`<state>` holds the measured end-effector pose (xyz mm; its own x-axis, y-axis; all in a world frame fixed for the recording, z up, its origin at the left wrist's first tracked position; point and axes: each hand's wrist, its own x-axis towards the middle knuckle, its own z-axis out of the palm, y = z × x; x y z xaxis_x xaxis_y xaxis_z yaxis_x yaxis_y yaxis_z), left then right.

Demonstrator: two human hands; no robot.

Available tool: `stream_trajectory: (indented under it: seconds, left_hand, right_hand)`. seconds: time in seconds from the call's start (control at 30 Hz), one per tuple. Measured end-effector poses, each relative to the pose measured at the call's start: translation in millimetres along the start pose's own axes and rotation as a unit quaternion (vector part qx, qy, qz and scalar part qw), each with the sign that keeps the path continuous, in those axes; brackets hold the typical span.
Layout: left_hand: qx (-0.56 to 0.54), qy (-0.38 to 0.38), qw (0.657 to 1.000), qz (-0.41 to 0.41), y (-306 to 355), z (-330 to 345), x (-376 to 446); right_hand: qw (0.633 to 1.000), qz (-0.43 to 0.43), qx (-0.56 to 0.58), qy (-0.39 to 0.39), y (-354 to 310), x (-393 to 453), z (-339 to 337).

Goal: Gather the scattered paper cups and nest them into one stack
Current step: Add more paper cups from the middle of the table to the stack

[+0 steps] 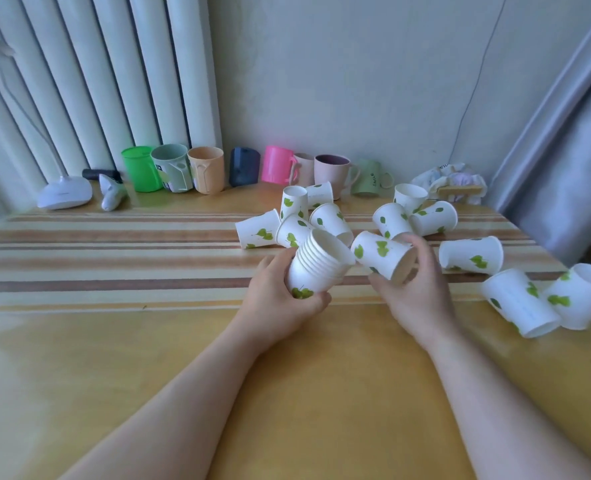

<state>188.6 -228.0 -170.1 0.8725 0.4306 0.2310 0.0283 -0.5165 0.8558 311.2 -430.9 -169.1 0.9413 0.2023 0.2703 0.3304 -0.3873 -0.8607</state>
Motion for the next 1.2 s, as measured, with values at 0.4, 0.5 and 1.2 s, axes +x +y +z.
stream_trajectory:
  seconds: [0.4,0.5,1.2]
  left_hand:
    - [0.03,-0.022,0.999,0.013,4.6,-3.0,-5.5]
    - [0.051,-0.035,0.998,0.028,4.9,-3.1,-7.7]
    - [-0.004,0.116,0.991,-0.063,-15.6,-14.4,14.2]
  right_hand:
    - [0.932,0.043,0.348,-0.093,-49.5,-5.3,-20.2]
    - [0.955,0.022,0.278,-0.106,-55.3,-7.8,-14.6]
    - [0.944,-0.014,-0.308,-0.121,-56.0,41.1,105.8]
